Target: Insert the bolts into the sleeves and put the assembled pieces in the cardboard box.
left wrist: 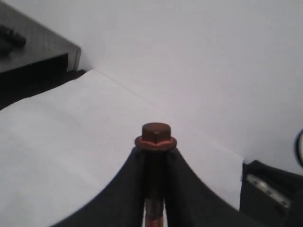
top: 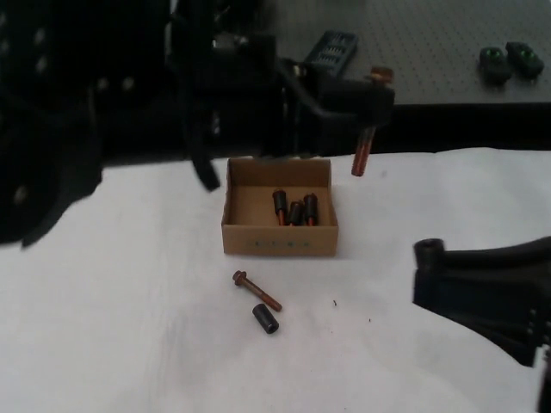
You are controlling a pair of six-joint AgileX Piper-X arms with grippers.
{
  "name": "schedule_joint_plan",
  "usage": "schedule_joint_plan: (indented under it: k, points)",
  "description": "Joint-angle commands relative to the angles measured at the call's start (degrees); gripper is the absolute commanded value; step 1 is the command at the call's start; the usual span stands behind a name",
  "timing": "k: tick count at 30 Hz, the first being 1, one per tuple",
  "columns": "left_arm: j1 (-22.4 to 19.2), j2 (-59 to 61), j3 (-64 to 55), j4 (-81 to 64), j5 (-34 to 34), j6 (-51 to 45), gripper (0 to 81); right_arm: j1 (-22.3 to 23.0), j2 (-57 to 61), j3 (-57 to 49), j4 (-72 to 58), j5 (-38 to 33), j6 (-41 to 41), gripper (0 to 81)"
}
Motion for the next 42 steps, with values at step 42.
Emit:
schedule_joint_plan:
  k: [42]
  points:
    - [0.09,-4.84,11.73,-23.4,9.72,-14.19,0.6,7.74,7.57,12.76,-43.89,10.44,8.12,3.6]
